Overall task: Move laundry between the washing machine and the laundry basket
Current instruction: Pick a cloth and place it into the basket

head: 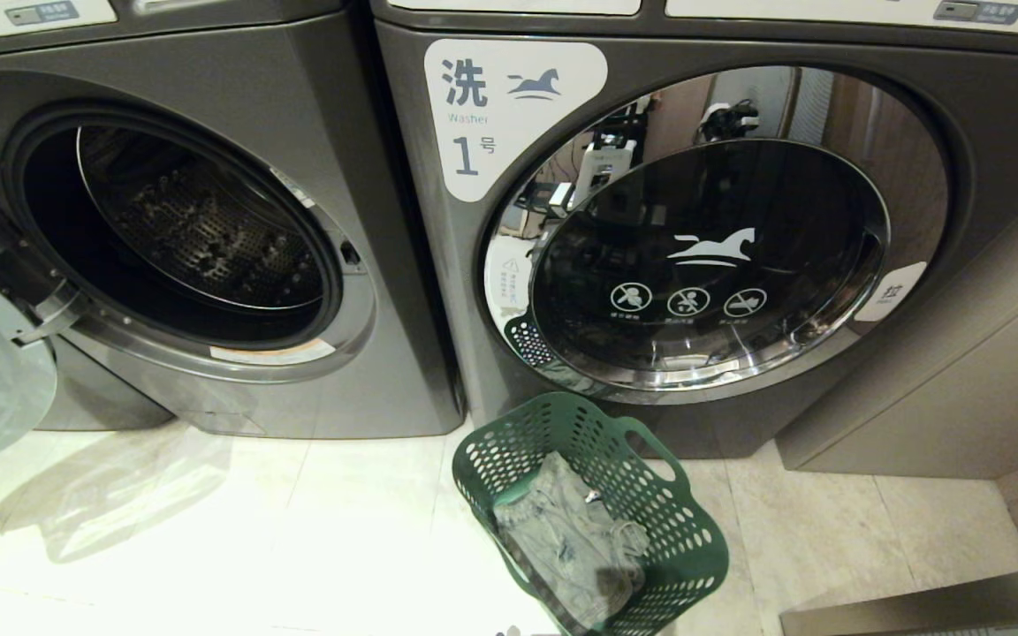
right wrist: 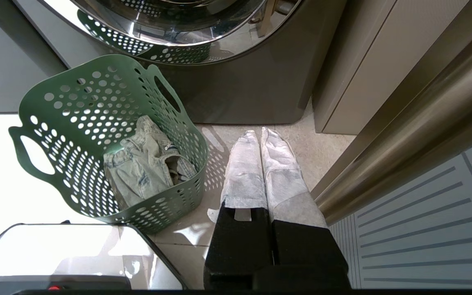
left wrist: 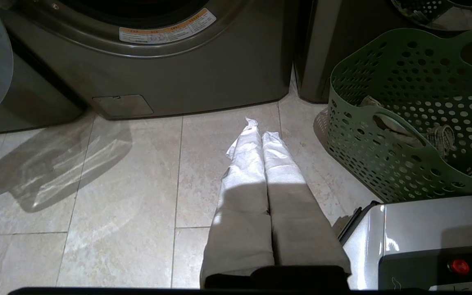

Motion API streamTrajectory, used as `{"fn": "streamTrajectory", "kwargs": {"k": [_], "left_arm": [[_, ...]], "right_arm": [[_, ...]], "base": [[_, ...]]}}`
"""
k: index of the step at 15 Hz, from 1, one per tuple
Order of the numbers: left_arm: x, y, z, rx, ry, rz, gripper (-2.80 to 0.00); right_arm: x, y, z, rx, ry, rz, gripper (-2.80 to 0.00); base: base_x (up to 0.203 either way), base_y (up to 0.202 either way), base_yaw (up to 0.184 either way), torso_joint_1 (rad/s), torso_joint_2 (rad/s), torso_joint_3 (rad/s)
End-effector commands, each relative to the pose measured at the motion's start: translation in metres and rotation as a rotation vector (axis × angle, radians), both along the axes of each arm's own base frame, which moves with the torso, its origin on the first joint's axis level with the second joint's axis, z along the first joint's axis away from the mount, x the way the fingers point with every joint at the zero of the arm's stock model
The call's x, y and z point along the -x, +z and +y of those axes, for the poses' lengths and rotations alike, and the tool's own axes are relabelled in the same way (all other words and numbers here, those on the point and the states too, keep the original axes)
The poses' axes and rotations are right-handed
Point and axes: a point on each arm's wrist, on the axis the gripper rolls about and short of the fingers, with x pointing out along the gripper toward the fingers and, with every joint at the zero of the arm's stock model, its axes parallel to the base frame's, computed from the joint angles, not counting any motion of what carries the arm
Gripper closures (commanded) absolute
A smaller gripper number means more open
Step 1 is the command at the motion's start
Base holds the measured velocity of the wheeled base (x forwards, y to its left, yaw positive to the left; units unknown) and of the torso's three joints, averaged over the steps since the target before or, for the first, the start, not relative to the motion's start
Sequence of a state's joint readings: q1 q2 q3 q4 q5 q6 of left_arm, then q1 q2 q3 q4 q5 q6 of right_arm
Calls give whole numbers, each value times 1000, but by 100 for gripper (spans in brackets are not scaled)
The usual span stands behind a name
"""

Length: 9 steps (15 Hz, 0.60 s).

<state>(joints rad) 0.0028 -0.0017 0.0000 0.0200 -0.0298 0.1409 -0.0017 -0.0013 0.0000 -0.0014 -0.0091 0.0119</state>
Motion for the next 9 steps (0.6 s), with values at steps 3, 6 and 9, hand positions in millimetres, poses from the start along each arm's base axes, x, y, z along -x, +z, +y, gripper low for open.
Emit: {"fn": "streamTrajectory", "kwargs": {"k": [3,6,9], "left_arm": [[0,0,0,0,-1,-1,0],[0,0,0,-2,-1,0,0],[0,0,0,0,-1,0,0]], "right_arm": [[0,0,0,0,-1,1,0],[0,0,0,-2,0,0,0],[0,0,0,-2,0,0,0]], "base": [[0,0,0,0,0,0],[0,0,0,0,0,0],[0,0,0,0,0,0]]}}
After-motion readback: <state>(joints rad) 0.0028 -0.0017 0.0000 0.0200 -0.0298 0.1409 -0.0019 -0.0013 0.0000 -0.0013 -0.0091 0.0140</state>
